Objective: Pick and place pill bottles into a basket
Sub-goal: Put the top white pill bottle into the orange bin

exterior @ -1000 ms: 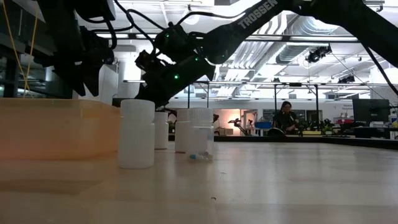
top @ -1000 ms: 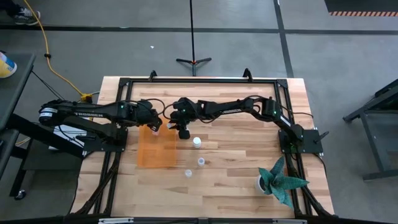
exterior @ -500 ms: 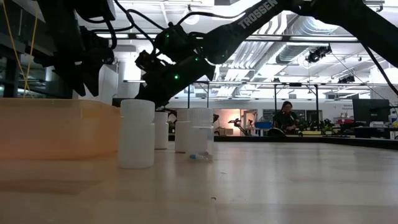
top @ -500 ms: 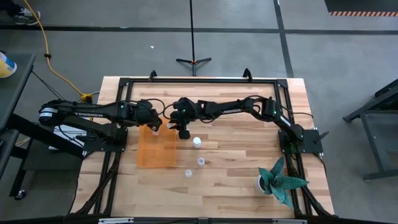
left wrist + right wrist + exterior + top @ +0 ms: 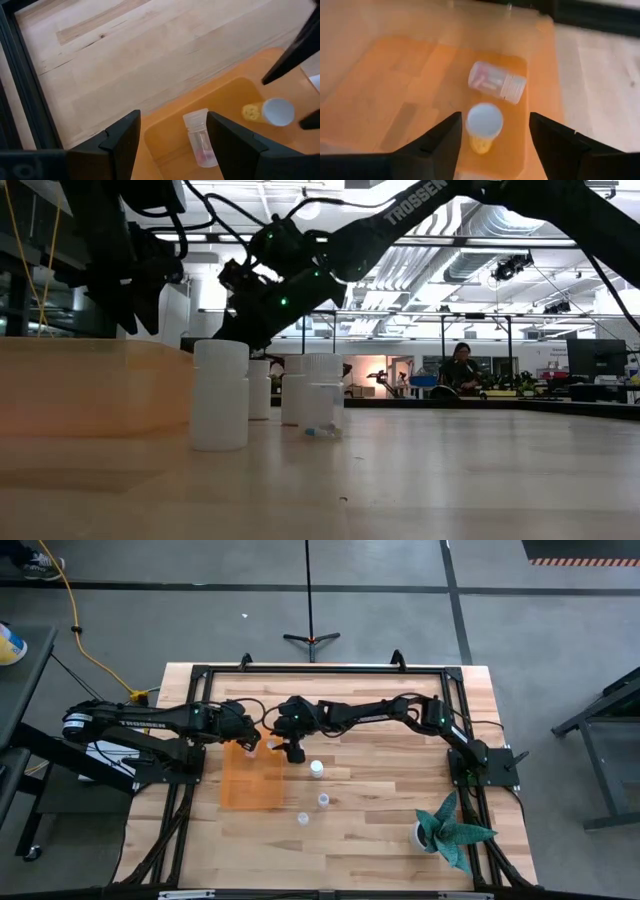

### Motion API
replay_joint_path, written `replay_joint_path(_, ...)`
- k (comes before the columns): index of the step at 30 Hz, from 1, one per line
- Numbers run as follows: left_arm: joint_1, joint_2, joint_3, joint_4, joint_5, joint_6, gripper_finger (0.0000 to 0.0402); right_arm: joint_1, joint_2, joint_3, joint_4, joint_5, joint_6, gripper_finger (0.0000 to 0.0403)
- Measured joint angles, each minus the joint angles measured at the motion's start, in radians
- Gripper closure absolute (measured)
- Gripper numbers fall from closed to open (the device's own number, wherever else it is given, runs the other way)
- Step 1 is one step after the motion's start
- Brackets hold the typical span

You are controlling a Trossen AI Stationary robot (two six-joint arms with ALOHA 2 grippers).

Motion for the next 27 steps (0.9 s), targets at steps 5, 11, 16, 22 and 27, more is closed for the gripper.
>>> replay_joint_path(5, 0.0, 0.0, 0.0, -0.004, 0.0, 0.0, 0.0142, -0.001, -0.098, 0.002, -0.004, -0.02, -0.005, 0.0177)
replay_joint_path(11, 0.0, 0.0, 0.0, -0.005, 0.0, 0.0, 0.0142, -0.007, -0.174, 0.003, -0.192, -0.187, -0.032, 0.018)
replay_joint_path(16, 0.0, 0.0, 0.0, -0.005, 0.0, 0.0, 0.0142, -0.007, -0.173, -0.01, -0.385, -0.192, -0.091, 0.0179)
replay_joint_path(22, 0.0, 0.0, 0.0, -0.005, 0.0, 0.0, 0.0142, 0.004, -0.173, -0.05, -0.42, -0.173, -0.135, 0.0179)
replay_joint_path(27, 0.0, 0.0, 0.0, -0.005, 0.0, 0.0, 0.0142, 0.01, -0.173, -0.076, -0.381, -0.1, -0.145, 0.018)
